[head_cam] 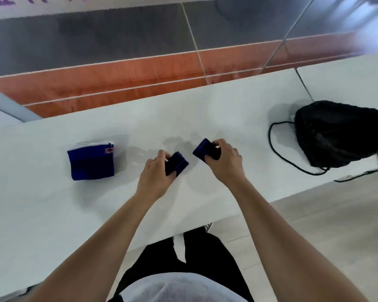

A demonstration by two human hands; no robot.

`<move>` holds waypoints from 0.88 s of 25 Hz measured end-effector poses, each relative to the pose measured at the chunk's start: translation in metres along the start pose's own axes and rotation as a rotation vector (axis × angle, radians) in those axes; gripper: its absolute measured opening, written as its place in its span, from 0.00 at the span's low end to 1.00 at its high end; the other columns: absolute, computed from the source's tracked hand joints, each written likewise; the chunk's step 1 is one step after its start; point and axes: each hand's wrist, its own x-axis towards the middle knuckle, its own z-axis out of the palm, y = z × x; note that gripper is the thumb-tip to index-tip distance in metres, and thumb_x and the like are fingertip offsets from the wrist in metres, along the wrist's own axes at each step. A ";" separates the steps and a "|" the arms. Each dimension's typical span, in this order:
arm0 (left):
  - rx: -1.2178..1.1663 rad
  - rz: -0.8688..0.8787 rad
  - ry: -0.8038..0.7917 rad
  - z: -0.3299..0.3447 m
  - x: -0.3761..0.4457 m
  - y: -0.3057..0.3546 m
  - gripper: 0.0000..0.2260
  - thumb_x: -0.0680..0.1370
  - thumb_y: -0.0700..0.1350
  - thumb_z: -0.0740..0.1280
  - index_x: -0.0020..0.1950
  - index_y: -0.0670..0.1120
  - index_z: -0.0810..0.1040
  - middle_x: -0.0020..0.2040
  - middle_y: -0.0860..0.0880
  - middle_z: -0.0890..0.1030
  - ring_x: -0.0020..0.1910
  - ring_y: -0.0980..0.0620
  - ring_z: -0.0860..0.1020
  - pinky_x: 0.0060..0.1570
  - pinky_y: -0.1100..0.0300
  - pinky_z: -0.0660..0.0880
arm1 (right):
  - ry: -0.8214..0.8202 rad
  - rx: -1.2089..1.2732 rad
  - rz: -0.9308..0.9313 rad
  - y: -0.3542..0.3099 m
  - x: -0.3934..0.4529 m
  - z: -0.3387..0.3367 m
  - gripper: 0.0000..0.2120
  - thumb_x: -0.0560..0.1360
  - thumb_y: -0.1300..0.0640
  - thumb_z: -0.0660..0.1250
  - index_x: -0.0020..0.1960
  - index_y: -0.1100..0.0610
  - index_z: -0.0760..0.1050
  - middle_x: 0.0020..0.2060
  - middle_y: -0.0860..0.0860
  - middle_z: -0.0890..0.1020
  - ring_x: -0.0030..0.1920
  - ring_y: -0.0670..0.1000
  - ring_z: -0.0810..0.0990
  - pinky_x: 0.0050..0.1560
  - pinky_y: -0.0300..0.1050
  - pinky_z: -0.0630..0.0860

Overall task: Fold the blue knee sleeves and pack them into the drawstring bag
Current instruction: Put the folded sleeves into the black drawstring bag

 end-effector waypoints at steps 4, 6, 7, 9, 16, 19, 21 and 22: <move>-0.076 0.117 -0.037 0.011 -0.006 0.071 0.17 0.75 0.47 0.71 0.58 0.54 0.68 0.52 0.51 0.80 0.50 0.47 0.79 0.46 0.47 0.80 | 0.123 0.144 0.093 0.040 -0.029 -0.061 0.15 0.73 0.49 0.67 0.59 0.47 0.73 0.50 0.47 0.81 0.52 0.53 0.78 0.57 0.55 0.76; -0.074 0.180 -0.035 0.022 -0.006 0.109 0.17 0.75 0.46 0.71 0.58 0.54 0.68 0.52 0.52 0.80 0.49 0.47 0.79 0.46 0.47 0.80 | 0.191 0.204 0.112 0.066 -0.040 -0.091 0.15 0.73 0.50 0.68 0.59 0.48 0.74 0.47 0.45 0.81 0.48 0.50 0.80 0.47 0.48 0.79; -0.073 0.205 -0.035 0.029 -0.006 0.129 0.17 0.75 0.46 0.72 0.58 0.55 0.68 0.52 0.52 0.80 0.50 0.47 0.79 0.46 0.47 0.80 | 0.218 0.223 0.119 0.080 -0.045 -0.107 0.15 0.74 0.52 0.69 0.60 0.49 0.74 0.47 0.45 0.81 0.46 0.47 0.80 0.41 0.41 0.76; -0.069 0.244 -0.027 0.049 -0.006 0.170 0.16 0.75 0.46 0.71 0.57 0.55 0.68 0.52 0.51 0.80 0.49 0.47 0.79 0.46 0.47 0.79 | 0.258 0.246 0.124 0.114 -0.052 -0.138 0.15 0.74 0.56 0.70 0.60 0.51 0.75 0.46 0.45 0.81 0.45 0.45 0.80 0.36 0.36 0.71; -0.069 0.260 -0.043 0.148 -0.026 0.292 0.15 0.75 0.45 0.70 0.57 0.55 0.69 0.51 0.52 0.79 0.45 0.50 0.79 0.41 0.55 0.77 | 0.332 0.215 0.087 0.244 -0.047 -0.237 0.17 0.74 0.56 0.72 0.62 0.50 0.75 0.48 0.47 0.78 0.48 0.49 0.76 0.40 0.34 0.68; -0.074 0.250 -0.052 0.184 -0.029 0.325 0.15 0.75 0.45 0.69 0.56 0.57 0.68 0.52 0.52 0.79 0.47 0.49 0.78 0.42 0.55 0.76 | 0.315 0.221 0.100 0.291 -0.040 -0.264 0.18 0.73 0.55 0.71 0.62 0.49 0.75 0.49 0.48 0.77 0.51 0.52 0.77 0.48 0.43 0.75; -0.077 0.246 -0.050 0.198 -0.025 0.343 0.15 0.75 0.45 0.69 0.56 0.57 0.68 0.52 0.52 0.79 0.49 0.48 0.78 0.46 0.52 0.78 | 0.301 0.223 0.099 0.309 -0.030 -0.278 0.19 0.72 0.55 0.71 0.62 0.49 0.74 0.50 0.48 0.76 0.53 0.52 0.76 0.51 0.45 0.75; -0.078 0.251 -0.038 0.203 -0.020 0.353 0.15 0.75 0.45 0.69 0.57 0.56 0.68 0.52 0.52 0.79 0.50 0.47 0.77 0.47 0.50 0.78 | 0.297 0.227 0.080 0.316 -0.022 -0.286 0.19 0.72 0.56 0.71 0.62 0.49 0.74 0.50 0.47 0.77 0.53 0.52 0.77 0.50 0.44 0.75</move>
